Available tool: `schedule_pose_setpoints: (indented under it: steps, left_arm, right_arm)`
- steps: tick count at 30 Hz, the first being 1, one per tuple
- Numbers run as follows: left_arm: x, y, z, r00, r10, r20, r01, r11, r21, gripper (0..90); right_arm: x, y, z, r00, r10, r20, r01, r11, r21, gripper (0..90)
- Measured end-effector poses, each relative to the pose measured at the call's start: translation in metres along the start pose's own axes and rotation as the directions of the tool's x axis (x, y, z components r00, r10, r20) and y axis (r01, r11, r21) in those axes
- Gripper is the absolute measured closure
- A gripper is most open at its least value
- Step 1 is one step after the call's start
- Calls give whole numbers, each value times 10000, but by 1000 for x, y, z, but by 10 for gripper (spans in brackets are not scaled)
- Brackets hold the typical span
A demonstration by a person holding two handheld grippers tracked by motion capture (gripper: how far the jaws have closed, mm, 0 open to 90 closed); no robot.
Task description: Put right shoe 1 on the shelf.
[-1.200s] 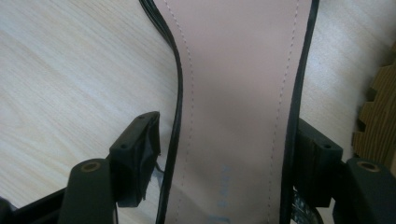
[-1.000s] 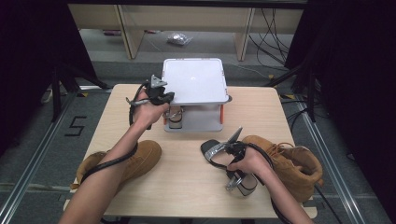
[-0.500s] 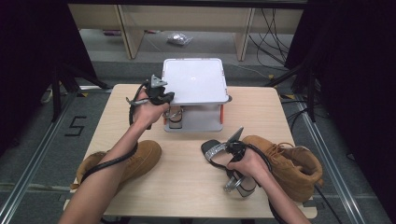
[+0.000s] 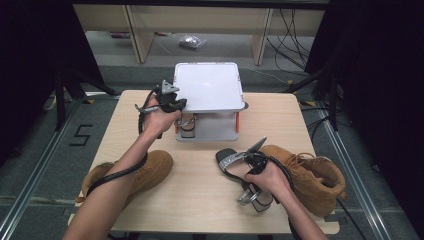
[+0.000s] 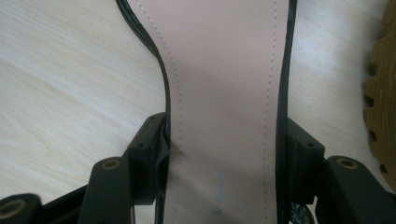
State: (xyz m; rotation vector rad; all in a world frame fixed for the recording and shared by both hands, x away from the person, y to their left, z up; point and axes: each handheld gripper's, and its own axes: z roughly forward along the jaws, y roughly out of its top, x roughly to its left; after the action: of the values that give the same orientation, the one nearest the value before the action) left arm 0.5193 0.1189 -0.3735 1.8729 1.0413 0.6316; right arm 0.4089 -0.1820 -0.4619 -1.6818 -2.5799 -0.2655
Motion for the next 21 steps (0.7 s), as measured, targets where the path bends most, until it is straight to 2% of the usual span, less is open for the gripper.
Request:
schedule_pose_setpoints:
  steps: [1,2,3,5,7,8,9,13,14,15,17,21]
  left_arm:
    - [0,0,0,10000,-4,6,4,10000,-20,896]
    - [0,0,0,10000,-8,12,8,10000,-11,896]
    - [0,0,0,10000,-11,17,11,10000,-12,896]
    - [0,0,0,10000,-4,22,4,10000,-12,896]
    - [0,0,0,10000,-9,29,9,10000,-16,896]
    - [0,0,0,10000,-4,32,4,10000,-15,896]
    - [0,0,1,10000,-90,38,90,9999,-87,896]
    - [1,0,0,10000,5,33,-5,10000,-18,896]
    - [0,0,1,10000,-79,43,80,9999,-87,896]
    - [0,0,1,9999,-102,47,103,9999,-106,896]
    - [0,0,0,10000,10,26,-10,10000,-12,896]
    - [0,0,0,10000,12,30,-12,10000,-14,896]
  right_arm:
    - [-1,1,-1,10000,-48,30,49,10000,-77,433]
    - [-3,2,-2,9996,-253,-151,251,9995,-172,433]
    - [-1,1,-3,9999,41,-154,-46,9993,-366,433]
    - [-1,3,-5,9994,329,-127,-333,9988,-348,433]
    - [-5,5,-3,9996,-188,-206,169,9957,-915,433]
    - [-1,5,-7,9981,555,-257,-566,9975,-426,433]
    - [-1,6,-7,9979,621,-205,-633,9958,-656,433]
    - [0,11,-7,9973,711,-177,-724,9934,-884,433]
    - [-1,13,-7,9989,403,-252,-429,9926,-1135,433]
    - [2,13,-7,9966,809,-129,-818,9917,-995,433]
    - [1,17,-9,9977,627,-259,-650,9930,-985,433]
    - [5,22,-11,9956,917,-216,-936,9888,-1160,433]
